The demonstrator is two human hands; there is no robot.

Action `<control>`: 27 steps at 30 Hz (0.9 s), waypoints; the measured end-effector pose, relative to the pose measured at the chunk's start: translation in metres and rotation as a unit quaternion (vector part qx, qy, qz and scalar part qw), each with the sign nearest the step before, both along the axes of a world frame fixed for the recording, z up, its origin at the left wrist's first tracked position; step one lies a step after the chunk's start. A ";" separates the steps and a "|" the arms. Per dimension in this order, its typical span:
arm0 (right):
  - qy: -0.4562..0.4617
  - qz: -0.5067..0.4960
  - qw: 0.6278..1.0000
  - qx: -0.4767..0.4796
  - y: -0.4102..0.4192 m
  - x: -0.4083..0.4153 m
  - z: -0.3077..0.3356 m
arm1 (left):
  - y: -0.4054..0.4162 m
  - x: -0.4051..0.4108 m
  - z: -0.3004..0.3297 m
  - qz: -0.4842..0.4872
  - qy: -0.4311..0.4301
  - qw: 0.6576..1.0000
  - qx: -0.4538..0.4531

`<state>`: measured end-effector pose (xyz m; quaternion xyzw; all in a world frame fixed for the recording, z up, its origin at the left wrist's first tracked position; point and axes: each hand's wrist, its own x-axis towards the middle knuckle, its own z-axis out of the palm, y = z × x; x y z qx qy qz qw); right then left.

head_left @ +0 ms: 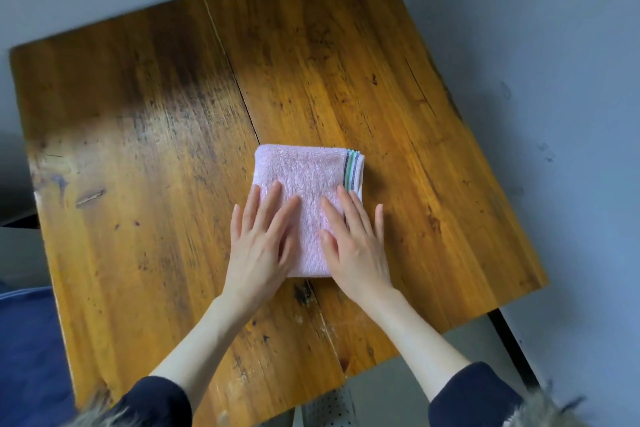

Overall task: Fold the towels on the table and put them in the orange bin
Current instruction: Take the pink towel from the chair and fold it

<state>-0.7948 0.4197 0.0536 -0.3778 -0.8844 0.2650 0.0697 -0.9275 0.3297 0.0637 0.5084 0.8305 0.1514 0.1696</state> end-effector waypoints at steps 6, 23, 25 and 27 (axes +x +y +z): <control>0.100 -0.175 0.978 -0.052 0.014 0.001 0.019 | 0.013 -0.013 0.013 0.170 -0.063 0.981 0.062; -0.060 -0.336 0.850 -0.402 0.051 -0.027 0.019 | 0.031 -0.039 0.006 0.290 -0.201 0.932 -0.082; -0.043 -0.336 0.841 -0.421 0.050 -0.027 0.019 | 0.032 -0.038 0.007 0.291 -0.201 0.931 -0.092; -0.051 -0.331 0.847 -0.412 0.049 -0.028 0.021 | 0.033 -0.039 0.009 0.288 -0.212 0.927 -0.113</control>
